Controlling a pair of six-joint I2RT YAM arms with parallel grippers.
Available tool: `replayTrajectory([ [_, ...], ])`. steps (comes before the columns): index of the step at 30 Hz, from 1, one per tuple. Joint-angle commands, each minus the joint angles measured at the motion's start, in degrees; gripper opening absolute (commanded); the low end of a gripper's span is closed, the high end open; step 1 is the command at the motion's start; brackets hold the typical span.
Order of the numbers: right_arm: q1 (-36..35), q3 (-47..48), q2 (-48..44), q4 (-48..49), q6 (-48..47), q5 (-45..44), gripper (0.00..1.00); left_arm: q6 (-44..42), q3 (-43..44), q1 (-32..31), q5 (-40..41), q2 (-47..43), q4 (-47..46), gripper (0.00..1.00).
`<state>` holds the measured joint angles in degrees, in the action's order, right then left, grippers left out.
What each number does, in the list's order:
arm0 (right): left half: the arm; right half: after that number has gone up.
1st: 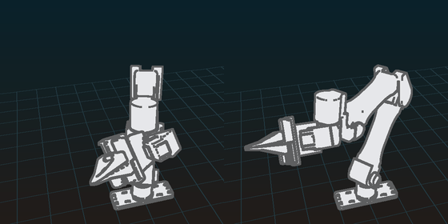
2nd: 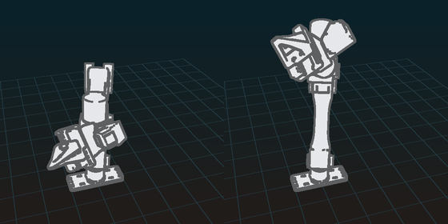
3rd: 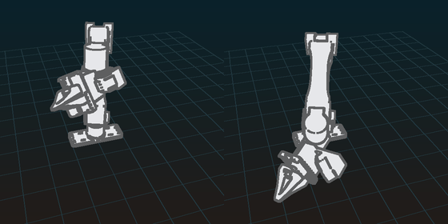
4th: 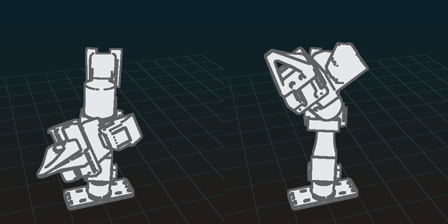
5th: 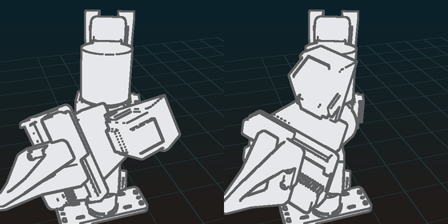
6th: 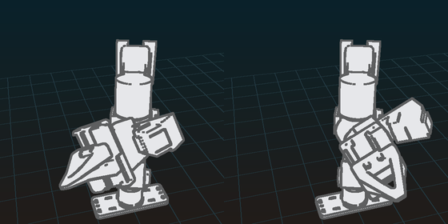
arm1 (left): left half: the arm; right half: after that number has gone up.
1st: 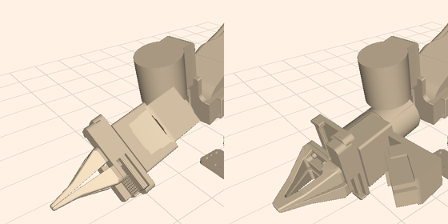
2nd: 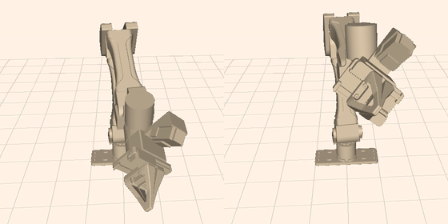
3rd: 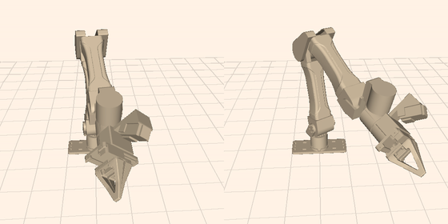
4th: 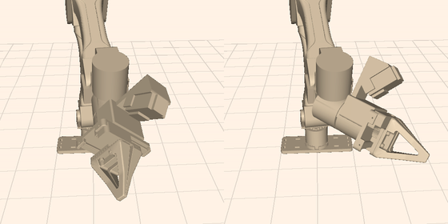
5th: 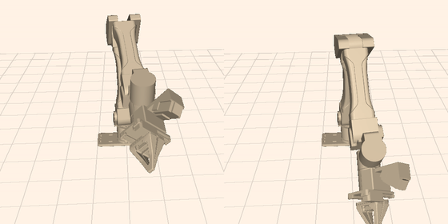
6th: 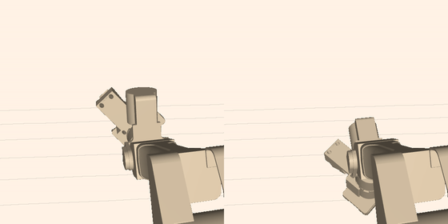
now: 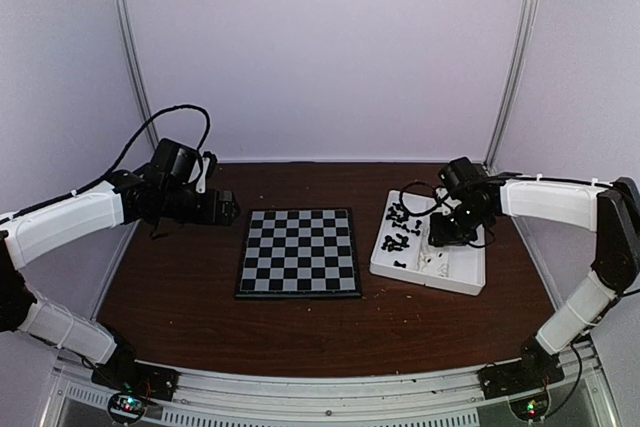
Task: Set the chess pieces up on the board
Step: Adjust the chess piece in the storage box.
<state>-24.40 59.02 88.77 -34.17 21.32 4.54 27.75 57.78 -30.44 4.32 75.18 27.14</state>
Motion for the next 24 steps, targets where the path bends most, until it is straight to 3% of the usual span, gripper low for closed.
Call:
replayTrajectory([
  [1,0.6,-1.4,1.4,0.2,0.0,0.8,0.37,-1.0,1.5,-0.2,0.6,-0.3,-0.3,0.95],
  [24,0.6,-0.3,8.0,5.1,-1.8,7.9,0.32,-0.9,2.1,-0.2,-0.3,1.7,-0.5,0.95],
])
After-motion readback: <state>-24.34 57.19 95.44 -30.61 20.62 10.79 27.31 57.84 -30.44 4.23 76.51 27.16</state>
